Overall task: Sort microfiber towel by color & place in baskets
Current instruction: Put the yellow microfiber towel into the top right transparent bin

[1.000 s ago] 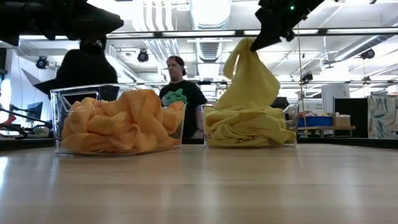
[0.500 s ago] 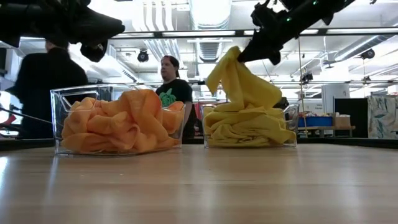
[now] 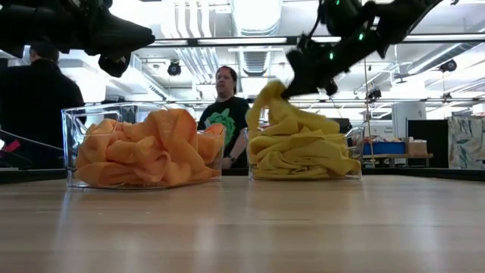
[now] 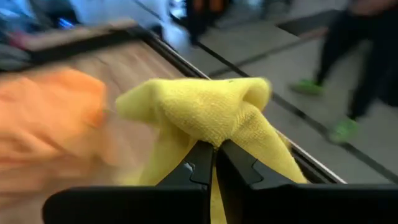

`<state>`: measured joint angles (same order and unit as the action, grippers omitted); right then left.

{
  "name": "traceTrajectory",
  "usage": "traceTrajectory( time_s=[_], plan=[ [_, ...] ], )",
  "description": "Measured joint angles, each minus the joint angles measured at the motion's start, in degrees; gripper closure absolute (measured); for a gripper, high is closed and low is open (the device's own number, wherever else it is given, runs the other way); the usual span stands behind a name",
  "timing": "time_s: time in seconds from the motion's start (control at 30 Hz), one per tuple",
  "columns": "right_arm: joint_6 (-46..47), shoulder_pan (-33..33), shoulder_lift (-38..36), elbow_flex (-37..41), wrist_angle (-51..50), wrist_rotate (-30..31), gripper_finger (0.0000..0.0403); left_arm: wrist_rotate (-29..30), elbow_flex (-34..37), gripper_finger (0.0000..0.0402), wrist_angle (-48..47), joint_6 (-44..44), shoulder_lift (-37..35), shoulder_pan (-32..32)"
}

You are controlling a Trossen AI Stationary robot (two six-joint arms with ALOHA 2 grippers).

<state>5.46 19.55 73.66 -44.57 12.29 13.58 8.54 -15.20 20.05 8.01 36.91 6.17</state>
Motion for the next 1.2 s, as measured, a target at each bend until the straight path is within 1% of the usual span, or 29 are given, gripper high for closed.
traceTrajectory(
  time_s=[0.03, 0.1, 0.23, 0.57, 0.9, 1.2],
  plan=[
    [-0.33, 0.0, 0.77, 0.47, -0.03, 1.66, 0.0394, 0.0, 0.0, 0.0363, -0.02, 0.01, -0.01, 0.0],
    [-0.48, 0.02, 2.36, 1.26, -0.03, 2.95, 0.0394, 0.0, 0.0, 0.0363, -0.04, 0.0, -0.09, 0.0],
    [0.46, -0.02, 4.23, 2.47, 0.02, 2.95, 0.0394, 0.04, 0.0, 0.0363, -0.03, 0.0, -0.09, 0.0],
    [1.59, 0.0, 5.79, 4.91, 0.04, 3.16, 0.0394, 0.07, 0.0, 0.0363, 0.0, 0.02, -0.11, 0.0],
    [1.5, 0.0, 8.2, 5.2, 0.3, 3.15, 0.0394, 0.1, 0.0, 0.0363, -0.01, 0.0, 0.26, 0.0],
    [2.59, 0.0, 8.29, 5.2, 0.27, 3.1, 0.0394, 0.11, 0.0, 0.0363, -0.02, 0.02, 0.31, 0.0]
  ],
)
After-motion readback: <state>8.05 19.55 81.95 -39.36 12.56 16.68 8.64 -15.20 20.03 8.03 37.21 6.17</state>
